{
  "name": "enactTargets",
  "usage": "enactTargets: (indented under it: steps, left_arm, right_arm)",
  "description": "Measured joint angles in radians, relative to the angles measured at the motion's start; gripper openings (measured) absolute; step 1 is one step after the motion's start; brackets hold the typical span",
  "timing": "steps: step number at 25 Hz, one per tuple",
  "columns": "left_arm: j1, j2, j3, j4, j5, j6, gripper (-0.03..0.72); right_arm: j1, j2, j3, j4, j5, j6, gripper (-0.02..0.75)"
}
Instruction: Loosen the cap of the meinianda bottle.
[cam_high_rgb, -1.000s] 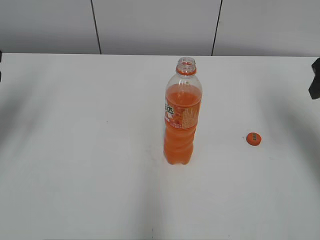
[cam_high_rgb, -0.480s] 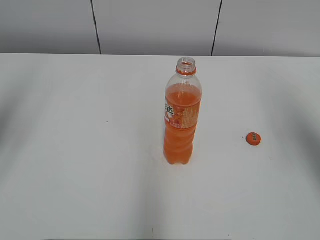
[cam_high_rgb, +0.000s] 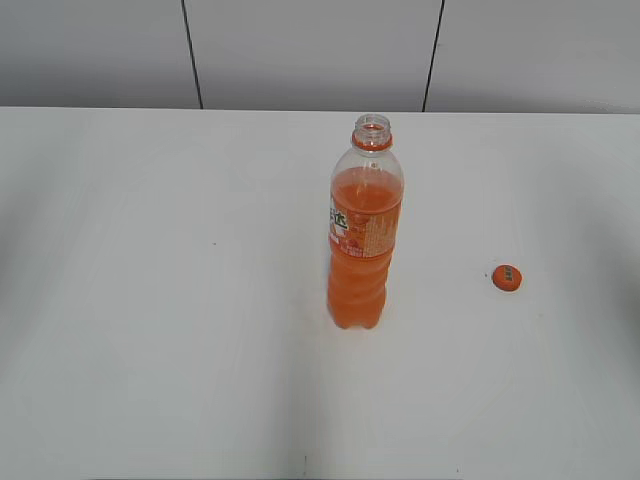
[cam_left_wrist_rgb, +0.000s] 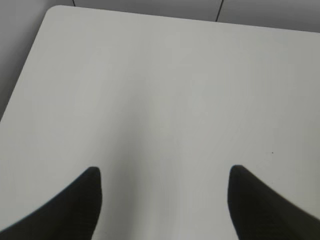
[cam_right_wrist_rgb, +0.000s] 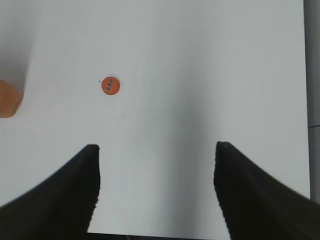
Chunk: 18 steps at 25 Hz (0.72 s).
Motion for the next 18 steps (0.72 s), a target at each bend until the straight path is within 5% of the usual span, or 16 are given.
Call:
enactTargets:
  steps: [18]
  left_arm:
    - [0.0,-0.343,0.059,-0.033,0.113,0.016,0.482]
  right_arm:
    - [0.0,-0.461,0.267,0.004,-0.021,0.0,0.533]
